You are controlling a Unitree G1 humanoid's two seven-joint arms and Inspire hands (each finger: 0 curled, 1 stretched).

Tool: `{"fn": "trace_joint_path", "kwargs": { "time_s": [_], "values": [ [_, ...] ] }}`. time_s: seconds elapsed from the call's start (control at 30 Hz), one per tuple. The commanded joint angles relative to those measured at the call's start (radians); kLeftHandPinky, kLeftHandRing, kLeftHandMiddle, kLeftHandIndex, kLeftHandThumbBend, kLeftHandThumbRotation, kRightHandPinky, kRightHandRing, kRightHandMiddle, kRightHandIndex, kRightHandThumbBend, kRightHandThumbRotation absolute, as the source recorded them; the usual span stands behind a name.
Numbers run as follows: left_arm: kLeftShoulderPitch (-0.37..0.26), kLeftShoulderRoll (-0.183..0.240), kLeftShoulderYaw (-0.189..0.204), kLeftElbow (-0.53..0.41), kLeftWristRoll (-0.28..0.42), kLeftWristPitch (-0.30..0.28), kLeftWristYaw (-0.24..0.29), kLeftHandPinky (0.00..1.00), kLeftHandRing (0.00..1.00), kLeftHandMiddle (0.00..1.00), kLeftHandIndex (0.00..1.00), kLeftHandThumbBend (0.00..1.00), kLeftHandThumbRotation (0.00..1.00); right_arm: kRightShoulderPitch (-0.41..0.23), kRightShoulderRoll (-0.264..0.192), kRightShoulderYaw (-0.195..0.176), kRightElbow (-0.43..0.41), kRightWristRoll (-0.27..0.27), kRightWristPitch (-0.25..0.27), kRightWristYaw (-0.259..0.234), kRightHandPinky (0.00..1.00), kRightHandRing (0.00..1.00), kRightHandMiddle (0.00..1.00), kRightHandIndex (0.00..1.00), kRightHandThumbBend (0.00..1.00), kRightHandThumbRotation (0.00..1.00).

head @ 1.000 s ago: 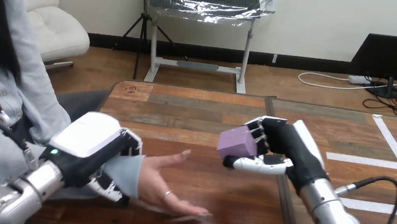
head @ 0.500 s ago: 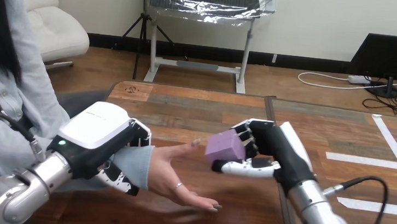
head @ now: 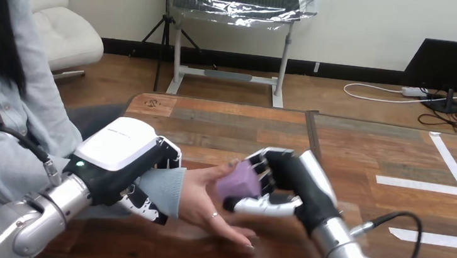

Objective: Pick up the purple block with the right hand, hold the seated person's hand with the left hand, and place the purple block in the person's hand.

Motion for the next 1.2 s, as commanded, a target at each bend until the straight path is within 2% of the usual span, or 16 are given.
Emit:
{"fn": "trace_joint_path", "kwargs": {
  "time_s": [0.0,0.13,0.4,0.83,1.03,1.17],
  "values": [
    [-0.116,-0.028,0.035,-0.059,-0.025,-0.001,0.005,0.32,0.34,0.38,0.38,0.84,0.0,-0.011,0.011,0.008,-0.071,-0.001,-0.02,-0.004,0.3,0.35,0.42,0.49,0.76,0.0],
    [-0.117,-0.031,0.034,-0.062,-0.024,0.002,0.0,0.33,0.34,0.38,0.39,0.84,0.0,0.006,0.018,0.014,-0.087,0.006,-0.021,0.017,0.29,0.34,0.42,0.49,0.76,0.0],
    [-0.123,-0.039,0.029,-0.04,-0.017,-0.02,0.025,0.32,0.33,0.37,0.38,0.85,0.0,0.041,0.026,0.024,-0.127,0.001,-0.026,0.024,0.29,0.34,0.41,0.49,0.77,0.0],
    [-0.124,-0.046,0.027,-0.034,-0.02,-0.026,0.016,0.32,0.33,0.37,0.39,0.84,0.0,0.103,0.026,0.037,-0.235,0.016,0.0,0.069,0.3,0.34,0.42,0.49,0.76,0.0],
    [-0.128,-0.051,0.021,-0.013,-0.008,-0.043,0.04,0.32,0.33,0.37,0.38,0.85,0.0,0.143,0.026,0.045,-0.314,0.01,0.034,0.073,0.29,0.34,0.41,0.48,0.77,0.0],
    [-0.13,-0.054,0.018,-0.003,-0.002,-0.047,0.048,0.32,0.33,0.37,0.38,0.86,0.0,0.17,0.022,0.049,-0.382,0.009,0.081,0.086,0.29,0.34,0.41,0.48,0.77,0.0]
  ]
}}
